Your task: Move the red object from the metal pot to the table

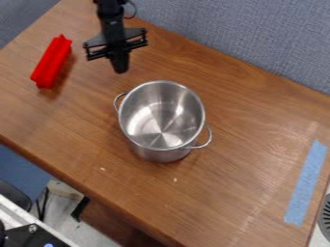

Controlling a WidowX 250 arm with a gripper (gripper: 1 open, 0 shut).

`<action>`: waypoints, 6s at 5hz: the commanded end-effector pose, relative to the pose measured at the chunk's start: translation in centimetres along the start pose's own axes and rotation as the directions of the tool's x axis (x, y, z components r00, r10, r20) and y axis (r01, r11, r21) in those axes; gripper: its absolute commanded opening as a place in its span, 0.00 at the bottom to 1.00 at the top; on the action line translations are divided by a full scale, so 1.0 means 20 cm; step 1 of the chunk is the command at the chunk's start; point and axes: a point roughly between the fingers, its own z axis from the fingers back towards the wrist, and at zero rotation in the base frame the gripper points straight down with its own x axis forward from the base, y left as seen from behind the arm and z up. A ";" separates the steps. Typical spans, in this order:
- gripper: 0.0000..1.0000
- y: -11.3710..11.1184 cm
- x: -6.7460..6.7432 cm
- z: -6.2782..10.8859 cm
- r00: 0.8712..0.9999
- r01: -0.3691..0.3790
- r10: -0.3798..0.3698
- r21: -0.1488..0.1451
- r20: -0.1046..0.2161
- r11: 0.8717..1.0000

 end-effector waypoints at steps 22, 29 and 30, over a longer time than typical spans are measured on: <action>1.00 0.28 0.14 0.58 1.000 -0.010 0.009 0.144 0.002 0.990; 1.00 0.29 0.46 0.10 0.959 0.279 -0.263 0.207 -0.102 0.938; 1.00 0.26 0.55 0.01 0.969 0.240 -0.222 0.190 -0.110 0.952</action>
